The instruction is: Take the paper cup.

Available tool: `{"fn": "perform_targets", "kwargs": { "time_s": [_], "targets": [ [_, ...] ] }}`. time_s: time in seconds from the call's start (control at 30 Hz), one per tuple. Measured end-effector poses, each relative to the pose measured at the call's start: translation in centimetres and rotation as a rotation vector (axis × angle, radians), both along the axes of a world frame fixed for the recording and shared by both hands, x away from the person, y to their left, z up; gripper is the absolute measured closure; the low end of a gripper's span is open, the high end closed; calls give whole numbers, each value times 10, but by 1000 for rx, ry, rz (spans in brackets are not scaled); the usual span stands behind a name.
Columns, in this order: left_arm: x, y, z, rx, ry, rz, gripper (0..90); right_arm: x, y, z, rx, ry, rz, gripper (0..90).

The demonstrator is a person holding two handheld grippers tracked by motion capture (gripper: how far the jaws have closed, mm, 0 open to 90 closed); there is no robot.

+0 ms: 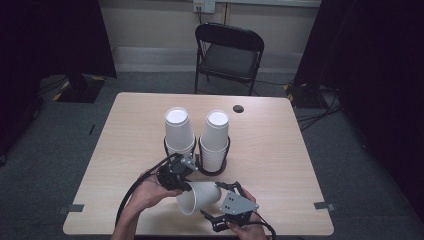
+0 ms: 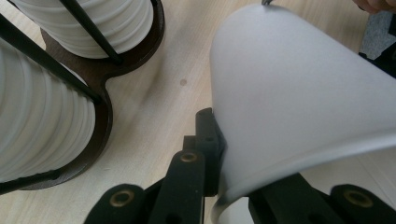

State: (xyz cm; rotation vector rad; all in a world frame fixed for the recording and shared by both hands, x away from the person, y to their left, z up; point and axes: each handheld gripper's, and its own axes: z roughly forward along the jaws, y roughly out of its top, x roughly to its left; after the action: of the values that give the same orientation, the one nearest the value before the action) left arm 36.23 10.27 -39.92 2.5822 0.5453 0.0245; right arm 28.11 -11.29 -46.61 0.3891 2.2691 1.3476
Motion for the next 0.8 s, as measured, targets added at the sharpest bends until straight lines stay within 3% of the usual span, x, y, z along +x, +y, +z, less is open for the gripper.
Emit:
{"fn": "perform_targets", "kwargs": {
  "time_s": [0.3,0.47,0.6,0.67,0.73,0.8],
  "targets": [
    [8,-3,-4,25,59,-11,861,-1,14,0,-63,-20,19,81],
    [8,-4,-3,-14,72,-6,867,0,23,-1,-84,-31,20,80],
    [8,-6,-2,-21,68,1,869,2,31,0,-102,-44,6,81],
    [7,-6,-1,-46,63,16,869,3,33,0,-95,-48,3,81],
    [7,-8,0,-52,69,13,869,4,35,3,-72,-55,12,82],
    [7,-10,-1,-48,69,5,867,5,39,5,-84,-57,29,83]
  ]
}}
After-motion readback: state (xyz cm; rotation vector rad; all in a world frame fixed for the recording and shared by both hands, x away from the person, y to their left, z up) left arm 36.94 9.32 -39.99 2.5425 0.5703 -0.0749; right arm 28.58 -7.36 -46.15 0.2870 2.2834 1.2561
